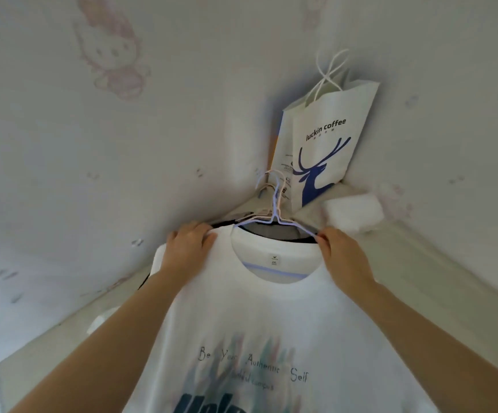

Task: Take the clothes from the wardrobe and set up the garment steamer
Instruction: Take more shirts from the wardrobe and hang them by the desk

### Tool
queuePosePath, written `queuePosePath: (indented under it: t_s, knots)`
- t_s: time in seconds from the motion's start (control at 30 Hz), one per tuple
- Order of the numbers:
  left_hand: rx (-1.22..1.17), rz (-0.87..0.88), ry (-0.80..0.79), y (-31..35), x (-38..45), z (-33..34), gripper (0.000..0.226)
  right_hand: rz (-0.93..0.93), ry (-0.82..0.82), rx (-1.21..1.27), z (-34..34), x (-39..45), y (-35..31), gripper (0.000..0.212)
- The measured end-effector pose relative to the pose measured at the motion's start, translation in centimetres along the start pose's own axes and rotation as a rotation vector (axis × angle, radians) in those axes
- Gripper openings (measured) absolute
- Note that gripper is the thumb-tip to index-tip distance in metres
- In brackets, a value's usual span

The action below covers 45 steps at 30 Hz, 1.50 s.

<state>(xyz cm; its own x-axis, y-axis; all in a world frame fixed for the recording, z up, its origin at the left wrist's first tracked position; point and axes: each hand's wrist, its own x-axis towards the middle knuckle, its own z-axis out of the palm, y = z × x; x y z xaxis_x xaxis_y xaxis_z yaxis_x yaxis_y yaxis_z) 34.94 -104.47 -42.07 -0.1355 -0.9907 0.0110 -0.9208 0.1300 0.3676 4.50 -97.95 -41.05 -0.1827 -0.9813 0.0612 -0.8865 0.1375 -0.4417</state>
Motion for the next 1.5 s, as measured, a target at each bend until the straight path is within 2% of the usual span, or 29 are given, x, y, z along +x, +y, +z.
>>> queuePosePath:
  t_s: [0.17,0.37,0.53,0.63,0.73,0.83,0.87,0.93,1.03,1.1,1.17,1.3,1.5]
  knots:
    - [0.0,0.003,-0.13,-1.5,0.8,3.5,0.027,0.019,-0.031,0.023,3.9,0.2,1.9,0.021]
    - [-0.055,0.021,-0.124,-1.7,0.4,3.0,0.025,0.027,-0.02,0.053,3.1,-0.3,2.6,0.021]
    - [-0.107,-0.142,-0.289,-3.5,0.3,0.9,0.039,0.147,-0.051,0.116,1.4,-2.0,3.6,0.017]
    - [-0.181,-0.182,-0.339,-4.0,0.3,-0.1,0.051,0.214,-0.135,-0.008,0.2,-3.2,4.4,0.03]
    - [-0.234,-0.234,-0.377,-4.0,0.2,-0.8,0.058,0.19,-0.237,-0.115,0.1,-4.4,4.8,0.032]
    - [-0.108,-0.213,-0.414,-4.1,-0.3,-0.2,0.053,0.081,-0.187,-0.242,1.3,-5.4,4.9,0.031]
    - [-0.044,-0.187,-0.402,-3.8,-0.9,0.2,0.047,0.061,-0.163,-0.257,1.7,-5.8,5.0,0.031]
    - [0.013,-0.105,-0.259,-3.6,-2.3,1.3,0.035,0.033,-0.094,-0.246,2.5,-6.7,5.4,0.029]
    - [-0.074,-0.036,-0.002,-3.8,-3.9,2.0,0.031,-0.025,0.082,-0.182,2.8,-7.7,5.9,0.039]
    - [-0.106,-0.011,0.109,-3.6,-3.9,2.0,0.03,-0.072,0.15,-0.159,2.4,-7.4,6.1,0.049]
    - [-0.102,0.035,0.188,-3.1,-3.3,1.7,0.028,-0.129,0.215,-0.15,1.9,-6.5,6.0,0.05]
    - [-0.087,0.08,0.242,-3.0,-1.3,1.0,0.026,-0.221,0.303,-0.152,1.0,-3.8,6.1,0.049]
    - [-0.057,0.057,0.231,-0.7,2.9,-0.5,0.036,-0.194,0.229,-0.195,0.1,2.0,6.9,0.054]
